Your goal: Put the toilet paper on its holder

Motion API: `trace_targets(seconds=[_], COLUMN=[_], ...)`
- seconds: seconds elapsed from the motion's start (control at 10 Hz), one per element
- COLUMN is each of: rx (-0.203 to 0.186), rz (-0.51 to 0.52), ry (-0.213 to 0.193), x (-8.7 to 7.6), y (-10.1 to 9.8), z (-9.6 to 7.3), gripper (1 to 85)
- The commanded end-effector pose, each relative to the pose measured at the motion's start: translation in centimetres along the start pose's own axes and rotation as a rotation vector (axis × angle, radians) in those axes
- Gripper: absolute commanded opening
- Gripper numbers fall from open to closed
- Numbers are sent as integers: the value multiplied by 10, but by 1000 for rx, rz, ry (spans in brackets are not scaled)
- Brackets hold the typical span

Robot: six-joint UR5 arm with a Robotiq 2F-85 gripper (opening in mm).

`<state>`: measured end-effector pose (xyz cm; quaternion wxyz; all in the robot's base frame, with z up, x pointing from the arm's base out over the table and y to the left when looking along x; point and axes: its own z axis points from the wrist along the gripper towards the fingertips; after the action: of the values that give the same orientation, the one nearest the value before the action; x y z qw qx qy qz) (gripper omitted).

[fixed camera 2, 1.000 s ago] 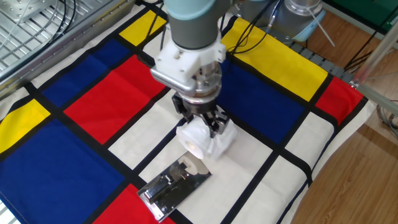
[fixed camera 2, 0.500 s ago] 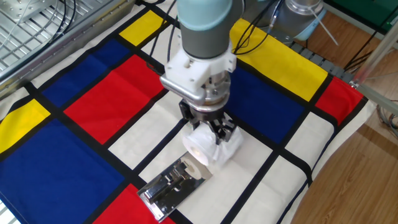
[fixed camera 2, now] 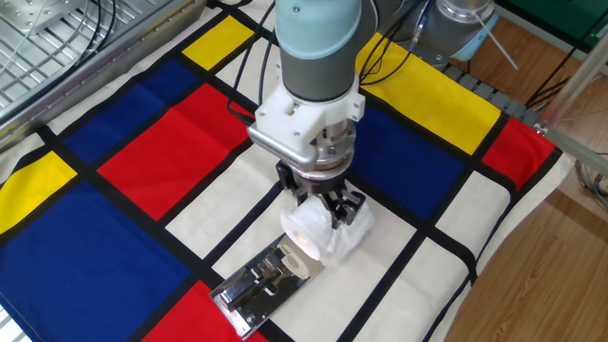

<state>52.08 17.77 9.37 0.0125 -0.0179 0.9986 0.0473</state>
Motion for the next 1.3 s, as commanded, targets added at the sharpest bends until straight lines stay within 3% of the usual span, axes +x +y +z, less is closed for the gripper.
trace_targets(seconds=[0.0, 0.3, 0.7, 1.2], rx=[-3, 2, 8, 13], rz=[2, -21, -32, -12], ry=[-1, -3, -23, -29], x=[-2, -10, -27, -29], y=[1, -13, -12, -11], z=[0, 4, 17, 18], gripper=[10, 10, 10, 10])
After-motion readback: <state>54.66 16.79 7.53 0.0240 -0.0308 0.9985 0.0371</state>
